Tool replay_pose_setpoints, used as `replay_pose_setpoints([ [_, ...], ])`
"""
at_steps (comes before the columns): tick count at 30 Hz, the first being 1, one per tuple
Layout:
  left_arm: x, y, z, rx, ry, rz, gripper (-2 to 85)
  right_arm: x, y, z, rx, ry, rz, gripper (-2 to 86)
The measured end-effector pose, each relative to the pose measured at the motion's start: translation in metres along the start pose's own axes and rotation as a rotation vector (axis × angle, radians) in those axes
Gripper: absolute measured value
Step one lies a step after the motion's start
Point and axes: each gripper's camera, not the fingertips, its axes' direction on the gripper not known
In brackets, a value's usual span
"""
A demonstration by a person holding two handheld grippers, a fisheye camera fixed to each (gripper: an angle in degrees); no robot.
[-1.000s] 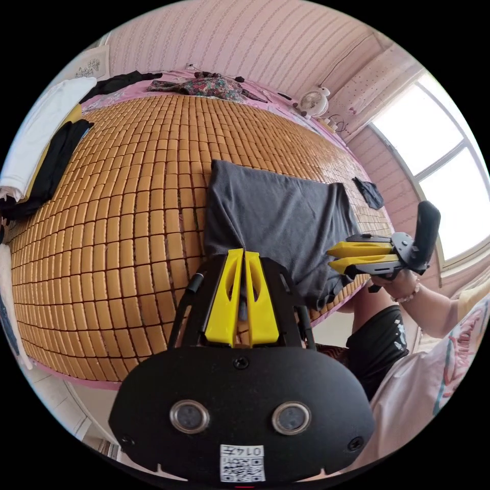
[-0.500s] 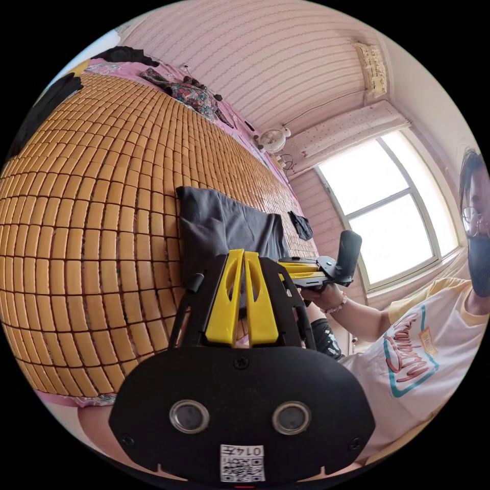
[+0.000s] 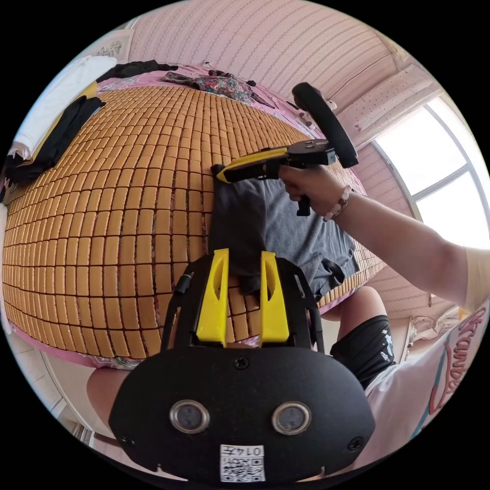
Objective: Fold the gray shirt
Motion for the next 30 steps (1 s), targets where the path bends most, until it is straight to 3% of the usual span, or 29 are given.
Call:
replay_pose_setpoints([
  [4,0.013,0.006,0.032,-0.047,-0.047,0.045,-0.2,0.003,-0.005,0.002,-0.004,0.022,-0.008,5.1],
  [11,-0.003,0.011,-0.006,0.034,-0.230,0.020,1.5,0.025,-0.007,-0.006,0.127,-0.068,0.054,4.1],
  [20,0.000,0.048,-0.011,0.034,-0.159,-0.034,4.6,0.013,0.058,-0.040,0.217,-0.205,0.114,6.9],
  [25,0.022,0.062,0.004,0.006,-0.134,-0.004,4.8,-0.062,0.069,-0.022,0.150,-0.345,-0.050,8.9],
  [30,0.022,0.070,0.020,-0.036,-0.150,-0.023,4.2,-0.108,0.050,0.037,-0.056,-0.180,-0.144,5.5],
])
